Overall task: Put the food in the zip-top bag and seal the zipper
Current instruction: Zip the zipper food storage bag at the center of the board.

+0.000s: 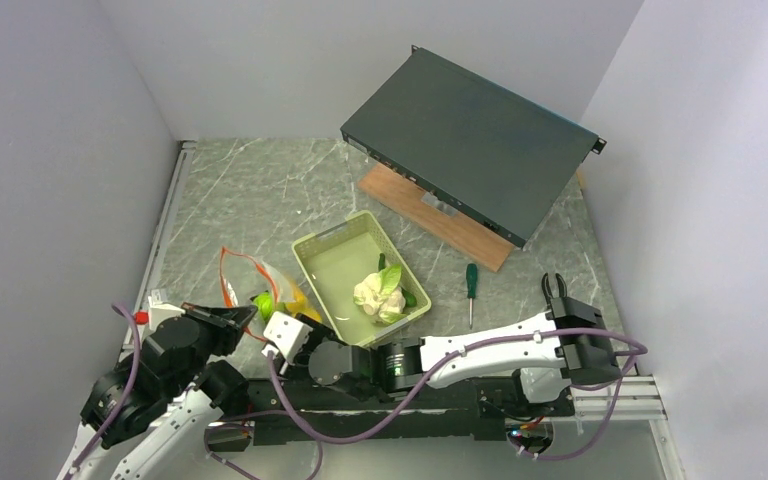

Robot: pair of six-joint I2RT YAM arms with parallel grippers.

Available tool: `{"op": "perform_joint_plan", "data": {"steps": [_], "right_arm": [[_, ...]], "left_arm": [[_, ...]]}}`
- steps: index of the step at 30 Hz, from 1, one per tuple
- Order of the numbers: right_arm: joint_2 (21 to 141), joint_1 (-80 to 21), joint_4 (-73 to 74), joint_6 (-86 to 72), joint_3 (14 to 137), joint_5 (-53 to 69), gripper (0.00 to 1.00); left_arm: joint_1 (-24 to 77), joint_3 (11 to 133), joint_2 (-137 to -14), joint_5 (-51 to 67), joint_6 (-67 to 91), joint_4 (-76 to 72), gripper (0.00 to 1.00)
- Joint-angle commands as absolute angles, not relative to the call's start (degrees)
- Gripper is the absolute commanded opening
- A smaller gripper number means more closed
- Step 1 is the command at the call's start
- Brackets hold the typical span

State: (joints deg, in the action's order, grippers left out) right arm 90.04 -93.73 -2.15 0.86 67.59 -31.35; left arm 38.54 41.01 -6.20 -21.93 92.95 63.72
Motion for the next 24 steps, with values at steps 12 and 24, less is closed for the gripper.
{"op": "perform_joint_plan", "data": {"steps": [12, 24], "right_arm": [[85.5, -90.0, -17.6, 6.2, 59.7, -23.4, 0.0], [80.9, -80.1, -15.1, 1.5, 58.2, -3.9, 0.0]], "left_arm": [[38.4, 48.9, -5.5, -23.6, 76.2, 62.1, 0.46], [38.5, 61.9, -19.7, -2.1, 40.1, 56.5, 0.76]]}}
